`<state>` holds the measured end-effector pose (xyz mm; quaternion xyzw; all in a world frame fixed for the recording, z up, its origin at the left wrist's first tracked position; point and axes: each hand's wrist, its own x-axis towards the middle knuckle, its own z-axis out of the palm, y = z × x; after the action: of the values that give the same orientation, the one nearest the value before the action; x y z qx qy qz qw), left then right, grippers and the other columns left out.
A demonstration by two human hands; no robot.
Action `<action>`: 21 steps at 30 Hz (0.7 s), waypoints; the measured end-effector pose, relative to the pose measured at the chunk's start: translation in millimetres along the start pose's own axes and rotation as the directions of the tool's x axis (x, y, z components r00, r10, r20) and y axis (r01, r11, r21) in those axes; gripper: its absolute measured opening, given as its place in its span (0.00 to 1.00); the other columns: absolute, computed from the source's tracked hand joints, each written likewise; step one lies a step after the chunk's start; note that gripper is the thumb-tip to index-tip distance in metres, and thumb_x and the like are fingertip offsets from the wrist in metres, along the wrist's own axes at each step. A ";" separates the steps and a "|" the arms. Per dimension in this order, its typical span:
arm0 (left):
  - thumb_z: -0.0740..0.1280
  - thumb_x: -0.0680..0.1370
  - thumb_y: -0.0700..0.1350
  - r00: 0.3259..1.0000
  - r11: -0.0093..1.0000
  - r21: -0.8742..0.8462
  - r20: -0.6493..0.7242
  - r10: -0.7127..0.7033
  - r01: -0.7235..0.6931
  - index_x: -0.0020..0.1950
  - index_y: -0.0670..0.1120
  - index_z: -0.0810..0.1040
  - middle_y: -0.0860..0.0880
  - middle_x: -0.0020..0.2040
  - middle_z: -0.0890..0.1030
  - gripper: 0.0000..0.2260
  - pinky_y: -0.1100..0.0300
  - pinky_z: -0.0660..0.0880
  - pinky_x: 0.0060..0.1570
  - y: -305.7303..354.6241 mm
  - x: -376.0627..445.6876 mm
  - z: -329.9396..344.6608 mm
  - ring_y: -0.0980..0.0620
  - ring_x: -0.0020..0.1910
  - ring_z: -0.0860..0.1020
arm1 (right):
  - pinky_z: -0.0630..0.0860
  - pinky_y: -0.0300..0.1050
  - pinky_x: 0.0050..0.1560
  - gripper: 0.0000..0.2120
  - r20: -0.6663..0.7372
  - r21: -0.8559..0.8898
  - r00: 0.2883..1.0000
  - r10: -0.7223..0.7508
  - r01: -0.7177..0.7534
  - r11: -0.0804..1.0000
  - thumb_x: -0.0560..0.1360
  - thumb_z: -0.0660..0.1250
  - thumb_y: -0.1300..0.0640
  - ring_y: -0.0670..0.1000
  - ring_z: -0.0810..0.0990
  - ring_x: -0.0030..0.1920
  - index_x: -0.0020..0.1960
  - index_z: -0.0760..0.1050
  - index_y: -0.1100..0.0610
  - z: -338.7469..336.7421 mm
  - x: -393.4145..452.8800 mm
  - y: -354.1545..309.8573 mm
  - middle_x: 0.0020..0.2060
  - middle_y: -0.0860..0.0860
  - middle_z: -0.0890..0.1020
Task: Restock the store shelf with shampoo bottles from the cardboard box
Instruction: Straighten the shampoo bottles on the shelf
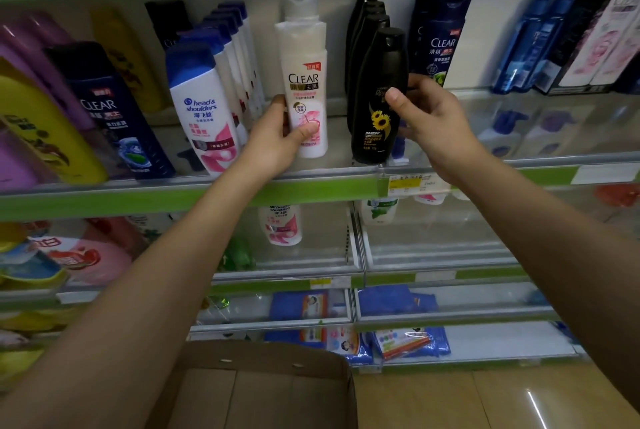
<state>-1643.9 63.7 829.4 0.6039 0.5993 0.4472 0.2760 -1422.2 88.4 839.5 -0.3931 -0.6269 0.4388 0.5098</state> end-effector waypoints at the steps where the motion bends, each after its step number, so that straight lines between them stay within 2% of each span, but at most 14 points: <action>1: 0.67 0.77 0.44 1.000 1.000 -0.005 0.005 0.006 -0.006 0.64 0.47 0.68 0.49 0.64 0.77 0.17 0.52 0.71 0.65 -1.4 -3.7 -1.2 0.52 0.61 0.75 | 0.80 0.43 0.49 0.08 0.010 -0.004 1.000 -0.005 0.005 1.000 0.78 0.66 0.53 0.48 0.82 0.53 0.57 0.75 0.50 0.2 -2.3 -0.9 0.50 0.50 0.81; 3: 0.68 0.77 0.44 0.999 1.000 -0.011 0.028 0.020 -0.020 0.65 0.47 0.68 0.48 0.64 0.76 0.18 0.51 0.71 0.65 -0.4 -12.4 -3.7 0.52 0.62 0.75 | 0.80 0.42 0.49 0.06 0.021 -0.026 1.000 -0.012 0.012 1.000 0.78 0.66 0.53 0.49 0.82 0.53 0.54 0.75 0.48 0.4 -6.9 -3.3 0.48 0.49 0.81; 5: 0.67 0.77 0.43 0.999 1.000 -0.001 0.045 0.026 -0.026 0.66 0.46 0.67 0.48 0.65 0.76 0.19 0.55 0.72 0.63 3.1 -20.1 -6.1 0.54 0.61 0.75 | 0.79 0.43 0.49 0.06 0.020 -0.035 1.000 -0.017 0.018 0.999 0.78 0.67 0.53 0.50 0.81 0.53 0.54 0.75 0.47 -0.7 -10.3 -4.3 0.47 0.48 0.81; 9: 0.67 0.77 0.42 0.998 0.999 0.013 0.047 0.036 -0.037 0.68 0.45 0.67 0.49 0.65 0.76 0.20 0.59 0.71 0.59 8.0 -31.3 -9.6 0.57 0.58 0.73 | 0.80 0.50 0.55 0.07 0.019 -0.028 0.999 -0.029 0.030 0.999 0.78 0.67 0.53 0.52 0.81 0.55 0.56 0.75 0.48 -1.7 -16.1 -4.7 0.49 0.50 0.80; 16: 0.67 0.77 0.42 0.999 0.999 0.032 0.042 0.032 -0.034 0.68 0.45 0.67 0.47 0.66 0.76 0.20 0.53 0.72 0.64 10.7 -39.5 -11.0 0.52 0.63 0.75 | 0.80 0.51 0.55 0.09 0.016 -0.010 1.000 -0.015 0.015 1.000 0.78 0.66 0.54 0.51 0.81 0.54 0.58 0.75 0.51 0.4 -18.3 -7.5 0.48 0.49 0.80; 21: 0.67 0.77 0.44 0.999 0.998 0.058 0.047 0.015 -0.018 0.68 0.46 0.66 0.48 0.66 0.75 0.20 0.51 0.71 0.64 12.2 -41.6 -12.2 0.50 0.64 0.74 | 0.79 0.57 0.58 0.08 0.014 -0.015 1.000 0.002 -0.002 1.000 0.78 0.66 0.52 0.54 0.81 0.55 0.57 0.76 0.49 -0.4 -18.5 -7.2 0.49 0.51 0.81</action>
<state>-1643.8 19.2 836.8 0.6268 0.6004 0.4178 0.2683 -1418.9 68.9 840.9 -0.3945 -0.6335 0.4370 0.5021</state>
